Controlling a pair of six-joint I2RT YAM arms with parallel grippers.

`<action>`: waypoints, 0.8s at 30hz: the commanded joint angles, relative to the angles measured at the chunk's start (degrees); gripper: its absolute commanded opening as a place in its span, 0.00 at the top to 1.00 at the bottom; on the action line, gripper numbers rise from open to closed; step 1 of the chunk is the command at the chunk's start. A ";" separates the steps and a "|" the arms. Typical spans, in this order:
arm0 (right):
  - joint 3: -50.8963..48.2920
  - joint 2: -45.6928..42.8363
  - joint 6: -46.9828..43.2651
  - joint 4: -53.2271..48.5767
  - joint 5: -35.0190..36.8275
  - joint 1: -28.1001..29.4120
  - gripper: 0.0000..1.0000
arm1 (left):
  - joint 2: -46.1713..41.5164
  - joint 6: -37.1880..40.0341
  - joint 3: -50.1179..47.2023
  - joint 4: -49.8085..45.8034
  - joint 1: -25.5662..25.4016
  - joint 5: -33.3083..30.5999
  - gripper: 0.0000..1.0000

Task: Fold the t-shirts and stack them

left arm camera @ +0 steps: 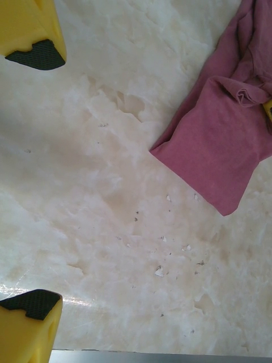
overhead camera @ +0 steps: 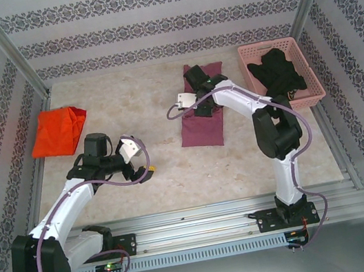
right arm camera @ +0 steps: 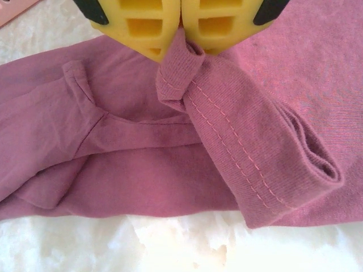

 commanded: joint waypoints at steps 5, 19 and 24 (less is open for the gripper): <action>3.62 3.82 0.22 0.11 3.13 -1.43 1.00 | 0.29 -0.38 -0.01 1.43 -0.41 0.72 0.00; -0.35 3.77 1.78 10.21 0.15 -2.84 0.98 | 0.69 -1.70 0.58 1.78 -0.49 1.02 0.00; -0.94 3.45 2.54 11.14 -2.76 -3.24 0.99 | 0.26 -2.33 0.51 2.16 -0.50 1.28 0.00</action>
